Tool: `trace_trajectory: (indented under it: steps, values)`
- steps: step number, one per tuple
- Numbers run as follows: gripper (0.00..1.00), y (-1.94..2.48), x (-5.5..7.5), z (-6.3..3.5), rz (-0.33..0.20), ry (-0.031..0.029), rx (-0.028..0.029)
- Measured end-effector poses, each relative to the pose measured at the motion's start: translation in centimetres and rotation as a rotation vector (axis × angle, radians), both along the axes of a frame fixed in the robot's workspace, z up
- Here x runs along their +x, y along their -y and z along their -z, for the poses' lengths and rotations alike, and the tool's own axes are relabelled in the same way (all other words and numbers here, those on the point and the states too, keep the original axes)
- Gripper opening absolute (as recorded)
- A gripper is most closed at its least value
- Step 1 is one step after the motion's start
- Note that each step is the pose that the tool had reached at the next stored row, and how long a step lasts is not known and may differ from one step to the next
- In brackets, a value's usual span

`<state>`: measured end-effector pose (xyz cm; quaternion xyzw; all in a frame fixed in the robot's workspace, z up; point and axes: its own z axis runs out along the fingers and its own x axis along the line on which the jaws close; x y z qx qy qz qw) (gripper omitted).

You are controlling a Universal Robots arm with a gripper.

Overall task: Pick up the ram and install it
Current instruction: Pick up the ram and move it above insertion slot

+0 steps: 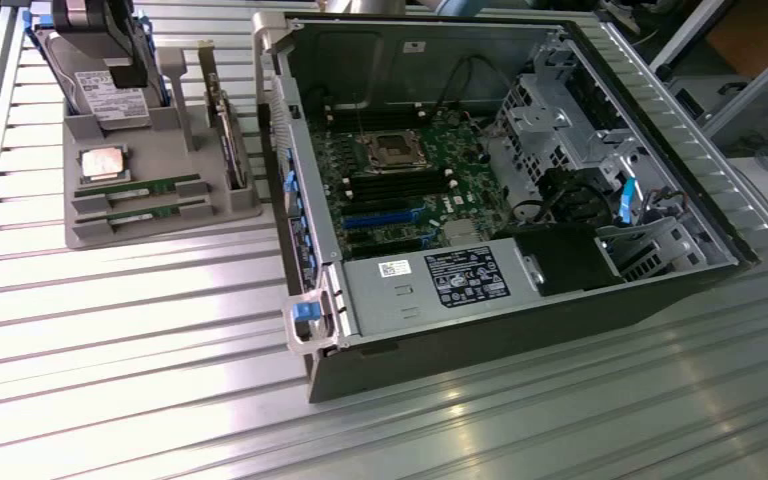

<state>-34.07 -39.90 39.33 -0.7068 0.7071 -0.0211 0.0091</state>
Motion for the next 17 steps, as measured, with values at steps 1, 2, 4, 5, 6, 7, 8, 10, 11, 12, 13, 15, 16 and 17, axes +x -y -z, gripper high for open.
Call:
trace_trajectory:
  steps: [1, 2, 4, 5, 6, 7, 8, 10, 11, 12, 13, 15, 16, 17]
  values:
    - [0.11, 0.00, 0.00, 0.00, 0.000, 0.0000, 0.0000]
    - [0.11, 0.00, 0.00, 0.00, 0.000, 0.0000, 0.0000]
    - [0.23, 0.00, 0.00, 0.00, 0.000, 0.0000, 0.0000]
    - [0.29, 0.00, 0.00, 0.00, 0.000, 0.0000, 0.0000]
    - [0.29, 0.00, 0.00, 0.00, 0.000, 0.0000, 0.0000]
    - [0.36, 0.00, 0.00, 0.00, 0.000, 0.0000, 0.0000]
    - [0.36, 0.00, 0.00, 0.00, 0.000, 0.0000, 0.0000]
    - [0.36, 0.00, 0.00, 0.03, 0.000, 0.0000, -0.0001]
    - [0.36, 0.00, 0.00, 0.12, 0.000, 0.0001, -0.0001]
    - [0.36, 0.00, 0.00, 0.22, 0.000, 0.0001, -0.0001]
    - [0.36, 0.00, -0.02, 0.35, 0.000, 0.0000, -0.0002]
    - [0.36, 0.00, -0.05, 0.45, 0.000, 0.0001, -0.0001]
    - [0.36, 0.00, -0.08, 0.55, 0.000, 0.0000, -0.0002]
    - [0.36, 0.00, -0.09, 0.62, 0.000, -0.0001, -0.0003]
